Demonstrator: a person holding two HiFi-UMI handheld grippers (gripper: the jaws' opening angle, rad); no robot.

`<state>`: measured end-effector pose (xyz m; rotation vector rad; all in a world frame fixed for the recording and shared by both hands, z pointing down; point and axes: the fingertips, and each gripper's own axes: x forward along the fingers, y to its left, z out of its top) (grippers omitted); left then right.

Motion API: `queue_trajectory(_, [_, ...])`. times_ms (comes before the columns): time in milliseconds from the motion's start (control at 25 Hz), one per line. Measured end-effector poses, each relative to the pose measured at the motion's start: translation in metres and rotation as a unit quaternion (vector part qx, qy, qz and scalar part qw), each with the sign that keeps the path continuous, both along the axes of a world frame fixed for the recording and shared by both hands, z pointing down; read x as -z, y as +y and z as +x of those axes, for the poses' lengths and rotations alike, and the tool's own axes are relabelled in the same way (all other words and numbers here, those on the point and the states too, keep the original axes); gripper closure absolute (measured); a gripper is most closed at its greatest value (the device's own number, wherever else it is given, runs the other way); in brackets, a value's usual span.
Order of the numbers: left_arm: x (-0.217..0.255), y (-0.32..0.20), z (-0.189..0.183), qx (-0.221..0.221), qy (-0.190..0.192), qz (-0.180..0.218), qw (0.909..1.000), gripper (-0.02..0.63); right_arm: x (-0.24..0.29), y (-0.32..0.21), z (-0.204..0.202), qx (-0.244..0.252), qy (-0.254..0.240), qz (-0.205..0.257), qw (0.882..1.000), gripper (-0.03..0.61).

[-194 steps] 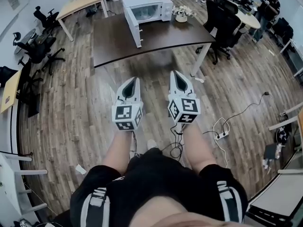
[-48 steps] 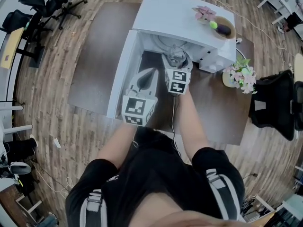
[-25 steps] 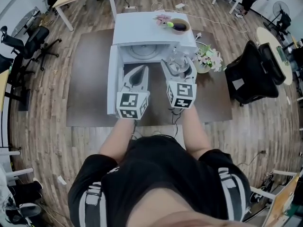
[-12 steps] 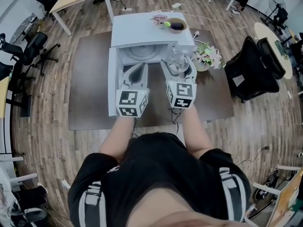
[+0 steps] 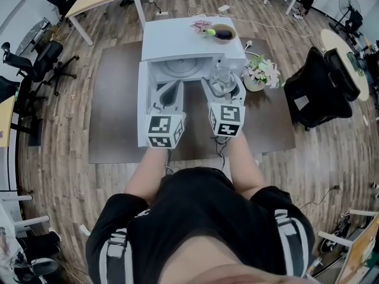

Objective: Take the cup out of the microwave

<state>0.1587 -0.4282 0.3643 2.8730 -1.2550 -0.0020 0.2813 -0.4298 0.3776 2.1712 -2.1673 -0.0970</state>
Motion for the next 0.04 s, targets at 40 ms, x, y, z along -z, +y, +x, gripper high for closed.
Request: queue_trajectory(40, [-0.0001,0.0001,-0.0001,0.0,0.0,0.0,1.0,0.612,-0.0005,-0.0004,-0.0002,0.0,0.0,-0.001,1.0,0.184])
